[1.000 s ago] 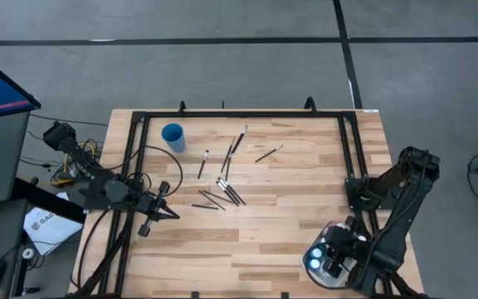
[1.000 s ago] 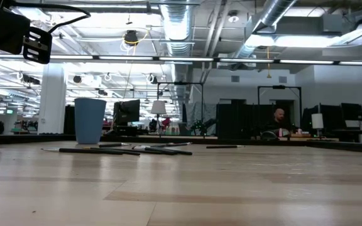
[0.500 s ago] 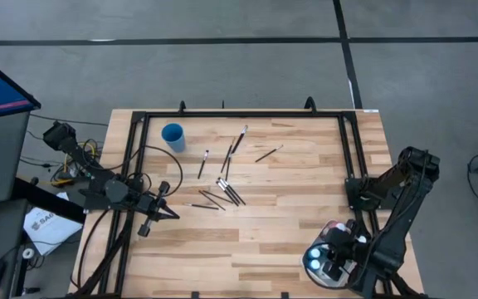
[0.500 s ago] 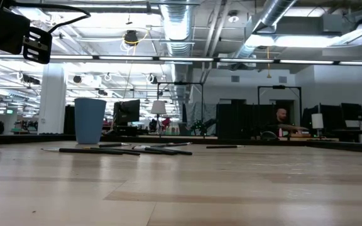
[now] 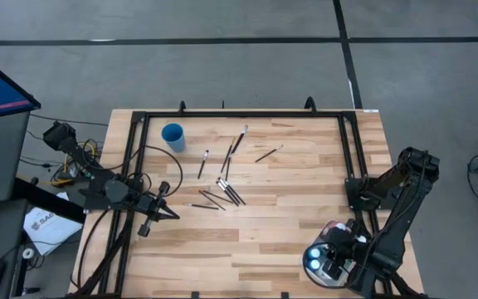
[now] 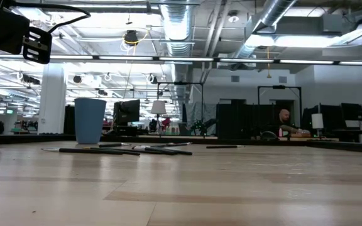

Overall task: Pick & Place Paint Supplies
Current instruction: Put the small green paint bottle into the white bin, then put the silver paint brush into the blue cup

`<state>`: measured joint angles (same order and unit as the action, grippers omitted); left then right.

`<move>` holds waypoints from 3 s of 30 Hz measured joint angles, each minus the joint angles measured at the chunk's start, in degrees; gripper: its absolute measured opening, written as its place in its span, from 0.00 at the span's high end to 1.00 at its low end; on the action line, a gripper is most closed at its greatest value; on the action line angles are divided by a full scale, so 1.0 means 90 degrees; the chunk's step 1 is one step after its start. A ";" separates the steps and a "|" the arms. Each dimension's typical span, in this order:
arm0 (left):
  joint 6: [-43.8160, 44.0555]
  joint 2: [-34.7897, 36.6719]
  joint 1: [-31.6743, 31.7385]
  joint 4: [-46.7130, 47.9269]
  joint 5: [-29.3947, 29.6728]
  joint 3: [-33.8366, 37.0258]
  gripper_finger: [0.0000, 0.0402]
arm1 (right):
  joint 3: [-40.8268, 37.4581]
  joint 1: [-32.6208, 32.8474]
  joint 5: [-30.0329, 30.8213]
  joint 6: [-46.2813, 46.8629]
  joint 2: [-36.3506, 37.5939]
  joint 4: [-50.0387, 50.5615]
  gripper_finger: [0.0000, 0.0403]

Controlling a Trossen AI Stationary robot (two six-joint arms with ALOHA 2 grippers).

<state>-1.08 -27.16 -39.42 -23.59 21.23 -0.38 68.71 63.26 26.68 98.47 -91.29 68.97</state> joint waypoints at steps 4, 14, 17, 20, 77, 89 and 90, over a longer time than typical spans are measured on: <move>0.0001 0.0001 0.0001 0.0002 0.0005 0.0000 1.00 | 0.0002 0.0000 -0.0006 0.0049 0.0005 0.0000 0.62; 0.0006 0.0000 0.0000 -0.0112 0.0208 0.0000 1.00 | 0.0066 -0.0264 -0.0036 -0.0146 0.0234 0.0192 0.51; 0.0004 0.0001 0.0001 -0.0498 0.0505 0.0001 1.00 | 0.0315 -0.0429 0.0056 -0.0725 0.0512 0.0169 0.45; 0.0005 0.0000 0.0002 -0.1084 0.0674 0.0002 1.00 | 0.0657 -0.0558 0.0507 -0.1650 0.0854 0.0060 0.43; 0.3654 -0.4160 0.4622 0.3633 0.0257 -0.3796 0.80 | -0.5480 -0.2391 0.0006 -1.1581 0.8044 -0.8310 0.76; 0.4014 -0.4772 0.5180 0.3630 -0.0236 -0.3796 0.61 | -0.6588 -0.3221 -0.1896 -1.1617 0.9326 -0.8794 0.77; 0.4017 -0.4772 0.5189 0.3615 -0.0236 -0.3796 0.61 | -0.6699 -0.3269 -0.2043 -1.1617 0.9468 -0.8829 0.77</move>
<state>35.07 -70.11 7.29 8.94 19.11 -34.54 8.42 33.84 8.29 -6.09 -6.08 -10.49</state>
